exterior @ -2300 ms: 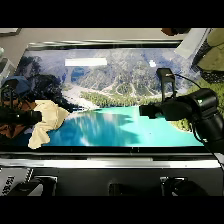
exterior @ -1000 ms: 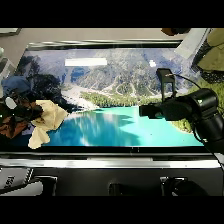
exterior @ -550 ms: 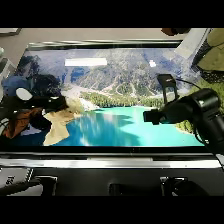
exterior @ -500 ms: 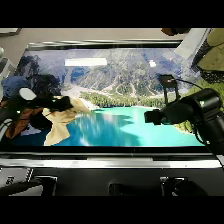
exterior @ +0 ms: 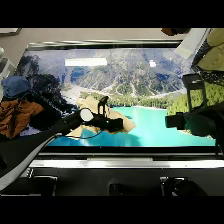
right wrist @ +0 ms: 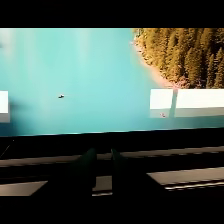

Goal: Fold the clothes and pants, and hang the long-sleeved shirts on hangers.

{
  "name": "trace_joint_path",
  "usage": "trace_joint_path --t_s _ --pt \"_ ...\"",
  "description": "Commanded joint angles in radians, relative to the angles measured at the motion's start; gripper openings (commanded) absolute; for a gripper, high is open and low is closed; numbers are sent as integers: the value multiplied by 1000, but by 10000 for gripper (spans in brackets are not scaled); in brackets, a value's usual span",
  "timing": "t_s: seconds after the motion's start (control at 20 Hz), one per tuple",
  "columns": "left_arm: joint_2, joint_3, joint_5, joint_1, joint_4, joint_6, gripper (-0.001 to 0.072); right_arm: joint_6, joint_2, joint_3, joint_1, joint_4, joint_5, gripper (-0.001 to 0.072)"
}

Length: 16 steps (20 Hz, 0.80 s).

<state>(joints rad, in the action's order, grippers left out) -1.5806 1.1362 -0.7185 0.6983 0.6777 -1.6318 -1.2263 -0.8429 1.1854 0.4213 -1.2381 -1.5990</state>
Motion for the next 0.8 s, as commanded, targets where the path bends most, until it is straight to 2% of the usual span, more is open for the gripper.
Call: trace_joint_path --t_s 0.0,0.05,0.1,0.25,0.3,0.35,0.4,0.45,0.55,0.6,0.65,0.7,0.75 --pt "-48 1 18 53 -75 -6 242 1 35 0 1 91 7 217" --pt "-31 1 -19 19 -74 18 538 15 34 -1 1 104 37 318" --pt "-1 1 -68 -31 -59 50 661 53 34 -7 -1 107 78 321" --pt "132 1 -240 -229 91 62 661 255 -2 -23 -2 97 175 320" --pt "182 1 -294 -299 151 62 661 265 -36 -19 -17 97 177 321" --pt "238 1 -353 -378 214 62 661 248 -70 -15 -80 33 182 323" --pt "289 1 -404 -452 260 62 661 193 -107 -15 -202 -121 199 323" --pt "340 1 -450 -532 295 62 661 92 -147 -15 -356 -360 226 323" --pt "418 1 -499 -671 323 62 660 -202 -227 -32 -624 -878 269 322" --pt "443 1 -505 -727 325 62 661 -317 -273 -49 -717 -1067 263 322" --pt "462 1 -505 -778 326 62 660 -381 -319 -69 -763 -1147 250 322" --pt "468 1 -505 -816 325 62 661 -422 -359 -92 -769 -1152 245 322" --pt "468 1 -505 -848 325 62 661 -458 -401 -124 -750 -1156 243 357"
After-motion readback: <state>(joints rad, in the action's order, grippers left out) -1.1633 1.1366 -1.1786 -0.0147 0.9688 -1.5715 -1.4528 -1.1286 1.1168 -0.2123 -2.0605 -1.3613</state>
